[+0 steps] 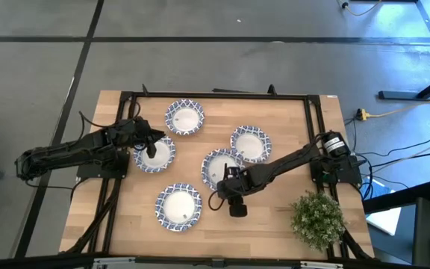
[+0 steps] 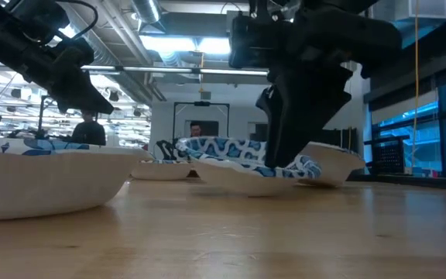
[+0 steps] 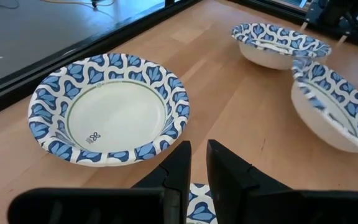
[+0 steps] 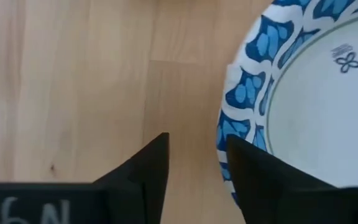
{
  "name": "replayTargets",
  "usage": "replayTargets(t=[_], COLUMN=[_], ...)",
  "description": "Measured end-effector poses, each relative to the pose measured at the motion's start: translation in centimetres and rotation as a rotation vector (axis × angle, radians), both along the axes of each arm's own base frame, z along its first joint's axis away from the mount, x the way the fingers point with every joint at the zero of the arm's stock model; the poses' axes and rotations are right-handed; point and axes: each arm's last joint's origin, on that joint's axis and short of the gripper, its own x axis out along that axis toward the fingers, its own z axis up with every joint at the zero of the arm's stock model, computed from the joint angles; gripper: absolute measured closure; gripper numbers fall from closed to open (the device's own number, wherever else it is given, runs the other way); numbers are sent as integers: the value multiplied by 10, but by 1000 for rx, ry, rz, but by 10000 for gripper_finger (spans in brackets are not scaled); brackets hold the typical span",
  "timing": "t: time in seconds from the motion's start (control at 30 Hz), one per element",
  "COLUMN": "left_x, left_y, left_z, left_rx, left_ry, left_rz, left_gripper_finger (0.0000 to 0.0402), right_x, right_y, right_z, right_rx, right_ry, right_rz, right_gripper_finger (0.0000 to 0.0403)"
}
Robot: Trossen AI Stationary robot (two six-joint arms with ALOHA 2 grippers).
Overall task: Nest bowls inside each other
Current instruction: Stack the blue bowl on the blue bowls
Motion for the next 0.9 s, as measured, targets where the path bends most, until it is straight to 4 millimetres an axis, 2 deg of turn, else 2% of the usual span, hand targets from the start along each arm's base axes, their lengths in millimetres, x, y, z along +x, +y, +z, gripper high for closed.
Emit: replayTargets(t=[0.3,0.6,0.9], left_x=[0,0,0], left_y=[0,0,0], left_z=[0,0,0], left_rx=[0,0,0], left_ry=[-1,0,-1], left_rz=[0,1,1], left_gripper_finger=[354,354,354], right_x=[0,1,13], right_y=[0,0,3], right_z=[2,2,26], right_rx=[-4,-14,-21], right_ry=[-11,-14,-100], right_rz=[0,27,76], right_gripper_finger=[197,187,187])
